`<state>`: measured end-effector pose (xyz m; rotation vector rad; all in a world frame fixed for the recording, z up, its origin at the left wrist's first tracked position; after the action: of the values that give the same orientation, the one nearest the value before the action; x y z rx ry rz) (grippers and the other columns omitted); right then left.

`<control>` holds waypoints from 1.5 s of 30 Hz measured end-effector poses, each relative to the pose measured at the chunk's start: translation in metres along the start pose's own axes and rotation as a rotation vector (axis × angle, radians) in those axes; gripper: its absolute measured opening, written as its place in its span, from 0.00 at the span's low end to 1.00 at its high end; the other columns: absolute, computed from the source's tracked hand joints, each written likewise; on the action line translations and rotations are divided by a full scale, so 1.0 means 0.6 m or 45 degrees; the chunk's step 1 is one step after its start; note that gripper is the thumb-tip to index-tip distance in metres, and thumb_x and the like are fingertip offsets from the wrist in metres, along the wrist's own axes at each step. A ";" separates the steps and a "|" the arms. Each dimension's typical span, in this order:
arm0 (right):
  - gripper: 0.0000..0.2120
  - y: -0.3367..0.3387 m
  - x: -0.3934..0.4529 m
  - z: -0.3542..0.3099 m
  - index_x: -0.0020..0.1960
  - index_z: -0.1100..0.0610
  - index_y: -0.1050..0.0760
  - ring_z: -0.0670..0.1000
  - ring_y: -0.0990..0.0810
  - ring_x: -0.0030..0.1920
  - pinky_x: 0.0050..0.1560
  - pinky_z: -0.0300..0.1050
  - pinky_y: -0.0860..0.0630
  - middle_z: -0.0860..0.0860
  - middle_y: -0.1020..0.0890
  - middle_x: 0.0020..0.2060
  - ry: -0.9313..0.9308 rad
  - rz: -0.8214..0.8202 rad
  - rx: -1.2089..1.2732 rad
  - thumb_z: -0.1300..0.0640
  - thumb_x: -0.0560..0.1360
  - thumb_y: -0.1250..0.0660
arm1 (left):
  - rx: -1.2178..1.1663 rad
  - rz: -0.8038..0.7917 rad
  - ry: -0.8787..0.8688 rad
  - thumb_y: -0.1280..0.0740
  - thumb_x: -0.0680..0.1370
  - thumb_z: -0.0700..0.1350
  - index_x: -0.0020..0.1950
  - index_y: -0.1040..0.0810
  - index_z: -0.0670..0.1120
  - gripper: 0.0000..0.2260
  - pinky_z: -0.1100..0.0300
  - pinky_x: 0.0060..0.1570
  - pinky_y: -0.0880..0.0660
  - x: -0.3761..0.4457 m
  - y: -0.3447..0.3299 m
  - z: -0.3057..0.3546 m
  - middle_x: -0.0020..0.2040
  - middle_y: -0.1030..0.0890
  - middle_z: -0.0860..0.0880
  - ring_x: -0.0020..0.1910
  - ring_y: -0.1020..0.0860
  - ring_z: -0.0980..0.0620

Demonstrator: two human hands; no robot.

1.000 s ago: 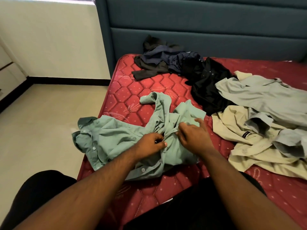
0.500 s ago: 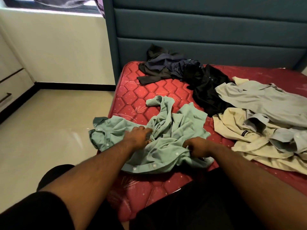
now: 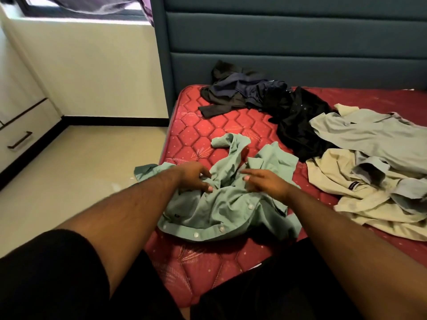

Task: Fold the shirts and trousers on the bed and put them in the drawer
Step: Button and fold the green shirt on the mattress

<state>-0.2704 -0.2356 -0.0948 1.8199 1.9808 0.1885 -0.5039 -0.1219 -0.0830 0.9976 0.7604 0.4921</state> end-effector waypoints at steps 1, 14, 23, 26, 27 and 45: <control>0.17 -0.004 0.009 0.002 0.66 0.53 0.26 0.48 0.21 0.51 0.46 0.34 0.25 0.53 0.19 0.55 -0.061 -0.122 -0.377 0.56 0.77 0.32 | 0.080 0.106 0.027 0.27 0.72 0.60 0.63 0.21 0.49 0.23 0.58 0.53 0.27 0.003 0.015 -0.004 0.59 0.19 0.48 0.55 0.22 0.48; 0.11 0.185 0.081 -0.327 0.55 0.54 0.29 0.62 0.23 0.57 0.48 0.51 0.29 0.58 0.24 0.57 0.074 0.686 -1.383 0.64 0.74 0.39 | 0.044 1.202 0.069 0.38 0.74 0.38 0.50 0.26 0.48 0.07 0.54 0.40 0.31 -0.004 0.402 0.078 0.49 0.21 0.41 0.47 0.22 0.36; 0.21 0.395 0.039 -0.610 0.64 0.55 0.32 0.64 0.23 0.50 0.36 0.54 0.28 0.57 0.25 0.57 0.819 1.438 -1.653 0.56 0.73 0.31 | 0.010 2.333 -0.542 0.41 0.73 0.36 0.51 0.27 0.37 0.09 0.48 0.48 0.30 -0.078 0.704 0.158 0.53 0.25 0.35 0.51 0.28 0.40; 0.29 0.374 0.041 -0.483 0.73 0.49 0.41 0.60 0.21 0.55 0.51 0.50 0.22 0.56 0.28 0.63 0.190 0.701 -1.750 0.55 0.76 0.33 | 0.694 1.635 -0.147 0.39 0.72 0.44 0.51 0.23 0.44 0.11 0.48 0.50 0.25 -0.019 0.556 0.104 0.51 0.20 0.40 0.50 0.22 0.38; 0.25 0.339 0.036 -0.417 0.71 0.53 0.38 0.58 0.19 0.49 0.47 0.44 0.21 0.58 0.26 0.58 -0.082 0.455 -1.619 0.55 0.77 0.34 | 0.754 1.176 0.045 0.39 0.75 0.48 0.55 0.22 0.46 0.13 0.49 0.54 0.25 -0.007 0.477 0.092 0.52 0.19 0.44 0.52 0.20 0.40; 0.22 0.018 -0.010 0.062 0.69 0.54 0.36 0.62 0.24 0.60 0.57 0.54 0.27 0.58 0.31 0.64 -0.519 0.015 -1.293 0.47 0.78 0.38 | 0.688 -0.258 0.156 0.32 0.75 0.54 0.73 0.35 0.53 0.27 0.51 0.58 0.27 0.001 -0.062 -0.032 0.67 0.24 0.48 0.64 0.24 0.44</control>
<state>-0.2453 -0.2476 -0.1224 1.0766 1.2121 0.6321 -0.5170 -0.1282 -0.1224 1.3785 1.1261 0.1699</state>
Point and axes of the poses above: each hand's wrist, its own x-axis towards the middle knuckle, its own y-axis out of the back of the hand, z = x × y, the point moved 1 cm from there along x, towards the middle knuckle
